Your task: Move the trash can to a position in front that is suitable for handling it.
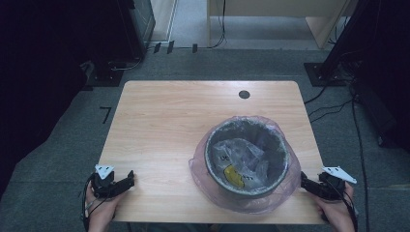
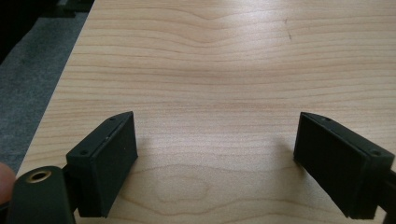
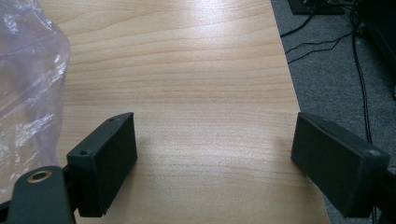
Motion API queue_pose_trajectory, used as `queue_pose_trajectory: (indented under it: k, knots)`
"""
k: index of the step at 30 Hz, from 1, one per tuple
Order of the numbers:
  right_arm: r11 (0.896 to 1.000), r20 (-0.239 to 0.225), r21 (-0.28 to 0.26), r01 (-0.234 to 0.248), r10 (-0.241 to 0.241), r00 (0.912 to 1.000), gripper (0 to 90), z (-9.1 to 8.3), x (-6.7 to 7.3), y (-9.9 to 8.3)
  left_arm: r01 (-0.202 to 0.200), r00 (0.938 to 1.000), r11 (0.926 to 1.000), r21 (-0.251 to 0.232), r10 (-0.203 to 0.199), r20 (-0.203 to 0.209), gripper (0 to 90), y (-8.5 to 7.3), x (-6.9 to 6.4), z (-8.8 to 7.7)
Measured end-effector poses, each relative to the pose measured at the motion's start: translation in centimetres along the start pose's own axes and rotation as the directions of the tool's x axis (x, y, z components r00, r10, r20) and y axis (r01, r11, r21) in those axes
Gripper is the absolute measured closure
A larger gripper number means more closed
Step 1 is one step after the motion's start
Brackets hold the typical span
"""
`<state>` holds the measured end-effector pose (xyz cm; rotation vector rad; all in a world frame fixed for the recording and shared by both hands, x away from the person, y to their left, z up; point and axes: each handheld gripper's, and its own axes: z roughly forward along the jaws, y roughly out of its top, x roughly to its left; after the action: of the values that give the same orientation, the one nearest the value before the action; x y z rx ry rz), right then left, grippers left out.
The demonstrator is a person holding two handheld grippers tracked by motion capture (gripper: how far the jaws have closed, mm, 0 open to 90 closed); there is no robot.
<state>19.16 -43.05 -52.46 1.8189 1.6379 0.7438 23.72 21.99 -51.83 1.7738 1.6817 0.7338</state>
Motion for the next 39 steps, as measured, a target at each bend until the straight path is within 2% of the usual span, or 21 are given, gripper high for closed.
queue_pose_trajectory:
  k: [3,4,5,7,11,12,14,16,17,18,19,20,23,27,29,31,32,35,39]
  knots:
    - [0.999,0.042,-0.033,-0.021,0.022,0.9989,33.2,-0.4,-0.1,-0.2,-0.006,1.0000,1.0000,0.000,0.006,0.007,11.5,0.0,0.0,0.0]
    - [0.999,0.042,-0.033,-0.021,0.022,0.9989,33.2,-0.4,-0.1,-0.2,-0.013,0.9998,0.9999,0.001,0.013,0.013,11.5,0.0,-0.1,0.0]
    - [0.997,0.065,-0.067,-0.041,0.045,0.9968,38.0,-0.7,-0.2,-0.3,-0.027,0.9993,0.9996,0.002,0.027,0.028,11.6,0.1,-0.2,0.1]
    - [0.990,0.057,-0.115,-0.075,0.082,0.9950,42.7,-1.2,-0.3,-0.1,-0.029,0.9990,0.9996,-0.001,0.029,0.033,11.6,0.1,-0.2,0.1]
    - [0.959,-0.018,-0.233,-0.160,0.161,0.9869,52.9,-2.5,0.3,0.7,-0.033,0.9989,0.9995,0.001,0.033,0.035,11.7,0.2,-0.3,0.2]
    - [0.951,-0.054,-0.246,-0.189,0.181,0.9820,57.2,-2.7,0.6,1.0,-0.034,0.9988,0.9994,0.001,0.034,0.035,11.7,0.2,-0.3,0.2]
    - [0.930,-0.138,-0.266,-0.255,0.225,0.9645,61.7,-2.9,1.4,1.3,-0.034,0.9988,0.9994,0.002,0.034,0.036,11.7,0.2,-0.3,0.2]
    - [0.920,-0.199,-0.272,-0.283,0.234,0.9517,64.4,-2.7,2.4,1.6,-0.035,0.9987,0.9994,0.001,0.035,0.037,11.8,0.2,-0.3,0.2]
    - [0.920,-0.199,-0.272,-0.283,0.234,0.9517,64.4,-2.7,2.4,1.6,-0.035,0.9987,0.9994,0.001,0.035,0.037,11.8,0.2,-0.3,0.2]
    - [0.923,-0.230,-0.271,-0.275,0.215,0.9491,66.3,-2.2,3.7,1.8,-0.037,0.9985,0.9993,0.000,0.037,0.039,11.8,0.2,-0.4,0.2]
    - [0.923,-0.230,-0.271,-0.275,0.215,0.9491,66.3,-2.2,3.7,1.8,-0.037,0.9985,0.9993,0.000,0.037,0.039,11.8,0.2,-0.4,0.2]
    - [0.934,-0.239,-0.266,-0.241,0.178,0.9546,66.8,-1.6,5.0,1.9,-0.039,0.9984,0.9992,0.000,0.039,0.041,11.9,0.2,-0.3,0.2]
    - [0.949,-0.248,-0.243,-0.201,0.139,0.9586,68.6,-0.7,6.5,1.9,-0.040,0.9983,0.9992,0.002,0.040,0.042,11.9,0.2,-0.4,0.2]
    - [0.954,-0.312,-0.220,-0.203,0.129,0.9414,72.5,-0.2,8.0,2.1,-0.040,0.9983,0.9992,0.000,0.040,0.042,11.9,0.2,-0.4,0.2]
    - [0.957,-0.338,-0.225,-0.182,0.099,0.9361,72.7,-0.2,8.8,2.1,-0.041,0.9982,0.9992,0.001,0.041,0.043,11.9,0.2,-0.4,0.2]
    - [0.961,-0.358,-0.237,-0.142,0.050,0.9325,71.9,-0.2,9.8,2.1,-0.041,0.9982,0.9992,0.001,0.041,0.043,11.9,0.2,-0.4,0.2]
    - [0.962,-0.367,-0.237,-0.134,0.039,0.9293,74.3,-0.3,10.3,2.1,-0.041,0.9982,0.9992,0.001,0.041,0.044,12.0,0.2,-0.4,0.2]
    - [0.966,-0.397,-0.209,-0.153,0.060,0.9159,72.6,-0.3,11.1,2.0,-0.042,0.9981,0.9991,-0.002,0.042,0.045,12.4,0.2,-0.4,0.2]
    - [0.967,-0.411,-0.213,-0.141,0.042,0.9109,71.1,-0.5,12.3,1.8,-0.044,0.9979,0.9990,-0.002,0.044,0.047,12.5,0.2,-0.4,0.2]
